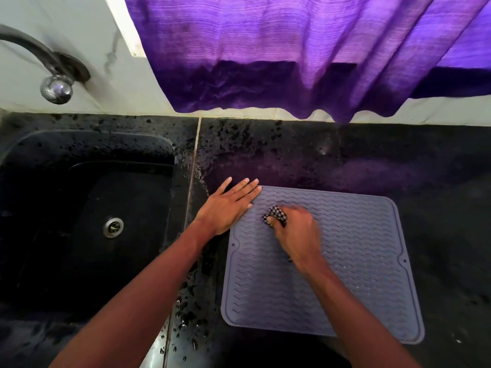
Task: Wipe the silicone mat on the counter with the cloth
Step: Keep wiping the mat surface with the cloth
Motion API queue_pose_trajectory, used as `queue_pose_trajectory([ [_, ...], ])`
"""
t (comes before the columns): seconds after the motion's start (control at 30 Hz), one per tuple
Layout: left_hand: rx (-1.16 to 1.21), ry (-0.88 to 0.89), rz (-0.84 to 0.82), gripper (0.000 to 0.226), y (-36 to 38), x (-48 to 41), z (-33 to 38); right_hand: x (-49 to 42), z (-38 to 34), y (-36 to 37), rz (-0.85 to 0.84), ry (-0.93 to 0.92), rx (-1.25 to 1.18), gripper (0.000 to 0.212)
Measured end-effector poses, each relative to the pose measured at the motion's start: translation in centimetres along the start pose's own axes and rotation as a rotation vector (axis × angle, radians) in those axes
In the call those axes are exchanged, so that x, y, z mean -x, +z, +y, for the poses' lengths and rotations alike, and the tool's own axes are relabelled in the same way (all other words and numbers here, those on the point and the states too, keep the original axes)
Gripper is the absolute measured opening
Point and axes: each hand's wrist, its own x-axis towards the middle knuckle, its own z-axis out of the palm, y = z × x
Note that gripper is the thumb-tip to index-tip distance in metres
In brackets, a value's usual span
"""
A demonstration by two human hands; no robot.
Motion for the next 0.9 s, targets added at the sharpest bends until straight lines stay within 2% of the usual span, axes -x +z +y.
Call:
queue_pose_trajectory([
  [0.13,-0.011,-0.015,-0.005,0.055,0.0,0.0,0.1,0.7,3.9,-2.3,0.071,0.098,0.060,0.036],
  [0.3,-0.033,-0.037,-0.007,0.056,0.4,0.0,0.4,0.9,5.7,-4.0,0.091,0.212,0.138,0.033],
  [0.47,0.000,-0.049,-0.015,0.057,0.5,-0.1,0.6,0.5,0.8,-2.7,0.110,0.082,0.028,0.027],
  [0.6,-0.015,-0.054,-0.001,0.056,0.4,-0.1,0.7,0.6,-3.1,-0.1,0.050,-0.019,0.033,0.027],
  [0.9,-0.042,-0.064,0.016,0.054,0.4,0.1,0.7,1.0,2.5,-1.8,0.054,0.074,0.081,0.033],
])
